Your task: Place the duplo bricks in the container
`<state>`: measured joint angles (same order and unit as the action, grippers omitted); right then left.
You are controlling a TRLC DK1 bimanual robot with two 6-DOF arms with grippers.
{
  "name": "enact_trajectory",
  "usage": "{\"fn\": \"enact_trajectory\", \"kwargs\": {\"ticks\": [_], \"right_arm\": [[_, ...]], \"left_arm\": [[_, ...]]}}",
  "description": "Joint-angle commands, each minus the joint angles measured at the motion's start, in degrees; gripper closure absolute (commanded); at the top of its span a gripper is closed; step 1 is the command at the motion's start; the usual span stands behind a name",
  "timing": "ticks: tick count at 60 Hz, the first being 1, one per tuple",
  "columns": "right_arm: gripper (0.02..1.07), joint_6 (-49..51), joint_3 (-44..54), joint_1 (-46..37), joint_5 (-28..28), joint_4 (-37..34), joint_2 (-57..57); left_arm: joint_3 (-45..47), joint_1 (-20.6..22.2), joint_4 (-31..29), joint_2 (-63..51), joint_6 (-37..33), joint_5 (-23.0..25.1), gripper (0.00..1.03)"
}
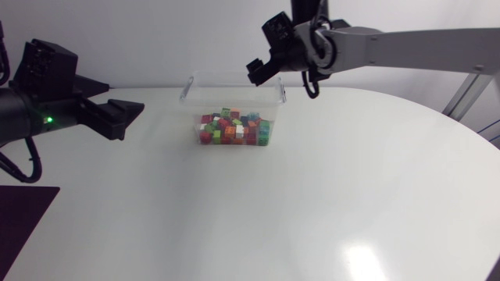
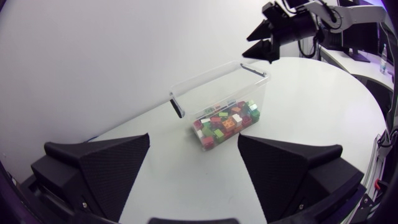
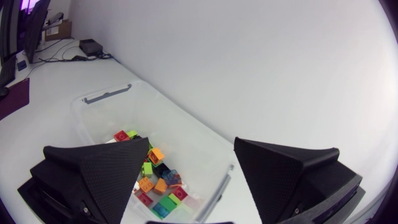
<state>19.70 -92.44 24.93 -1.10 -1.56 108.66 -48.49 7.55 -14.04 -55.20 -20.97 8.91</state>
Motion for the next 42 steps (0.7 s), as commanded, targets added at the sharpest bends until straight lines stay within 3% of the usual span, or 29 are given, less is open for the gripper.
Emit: {"fn": "enact_trajectory", "kwargs": {"ticks": [1,19,42], "right_arm": [[0.06,0.3,8.0,-0.8,-1.5,2.6,-8.7],[0.06,-0.4,34.3,-3.2,-8.3,4.4,-36.6],[0.06,-0.4,54.2,-8.8,-14.8,1.7,-63.4]], "left_arm": [[3.2,-1.1,0.9,3.1,0.5,0.2,0.05],[9.8,-4.9,0.0,14.9,1.2,-1.1,0.05],[18.5,-8.3,-0.1,28.6,1.0,-1.1,0.05]]}}
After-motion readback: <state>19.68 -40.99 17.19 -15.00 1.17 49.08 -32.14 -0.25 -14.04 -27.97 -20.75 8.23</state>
